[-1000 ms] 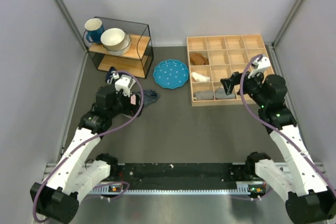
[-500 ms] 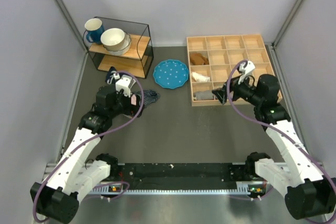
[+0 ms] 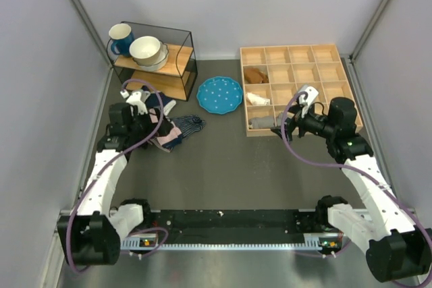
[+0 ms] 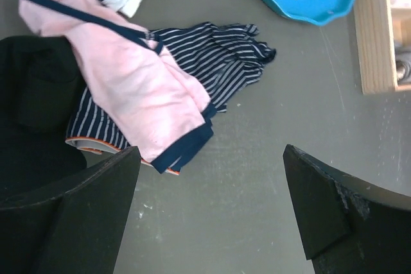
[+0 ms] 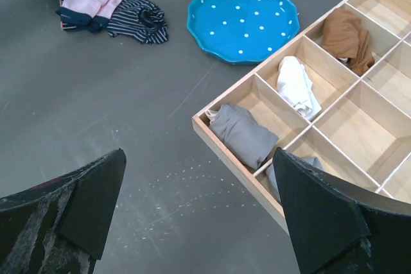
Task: Roll the underwear
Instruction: Pick up the underwear.
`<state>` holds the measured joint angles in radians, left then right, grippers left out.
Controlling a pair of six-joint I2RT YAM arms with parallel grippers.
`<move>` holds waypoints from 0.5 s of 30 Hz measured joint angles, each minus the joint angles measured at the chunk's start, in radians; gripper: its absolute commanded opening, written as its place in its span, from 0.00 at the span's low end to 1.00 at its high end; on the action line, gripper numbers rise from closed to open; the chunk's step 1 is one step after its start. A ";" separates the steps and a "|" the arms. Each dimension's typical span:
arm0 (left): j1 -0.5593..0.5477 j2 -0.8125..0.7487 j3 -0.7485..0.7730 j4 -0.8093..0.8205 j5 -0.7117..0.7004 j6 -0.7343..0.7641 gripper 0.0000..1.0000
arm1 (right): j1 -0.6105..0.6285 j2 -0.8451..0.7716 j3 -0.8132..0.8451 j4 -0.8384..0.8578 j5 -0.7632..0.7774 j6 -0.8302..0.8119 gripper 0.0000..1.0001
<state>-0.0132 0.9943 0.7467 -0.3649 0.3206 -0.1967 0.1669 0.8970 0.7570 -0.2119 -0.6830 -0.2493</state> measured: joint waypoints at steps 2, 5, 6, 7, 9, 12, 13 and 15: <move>0.055 0.042 -0.001 0.015 0.034 -0.031 0.96 | 0.000 -0.001 0.000 -0.009 -0.006 -0.012 0.99; 0.083 0.112 0.008 0.001 0.050 -0.037 0.85 | 0.000 -0.004 0.000 -0.021 -0.018 -0.024 0.99; 0.083 0.137 0.016 -0.008 0.050 -0.037 0.84 | 0.000 -0.005 0.000 -0.022 -0.021 -0.029 0.99; 0.083 0.160 0.024 -0.018 0.049 -0.036 0.83 | 0.000 -0.006 0.000 -0.022 -0.024 -0.032 0.99; 0.082 0.214 0.048 -0.037 0.035 -0.033 0.74 | 0.000 -0.010 0.000 -0.022 -0.030 -0.040 0.99; 0.083 0.293 0.081 -0.061 -0.004 -0.034 0.69 | 0.000 -0.022 0.000 -0.022 -0.046 -0.044 0.99; 0.082 0.324 0.096 -0.074 -0.016 -0.034 0.69 | 0.000 -0.027 0.000 -0.022 -0.051 -0.044 0.99; 0.074 0.390 0.133 -0.097 -0.060 -0.036 0.68 | 0.000 -0.037 0.000 -0.021 -0.061 -0.044 0.99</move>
<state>0.0608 1.3842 0.8795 -0.4614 0.2607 -0.2329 0.1669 0.8604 0.7567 -0.2333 -0.7437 -0.2932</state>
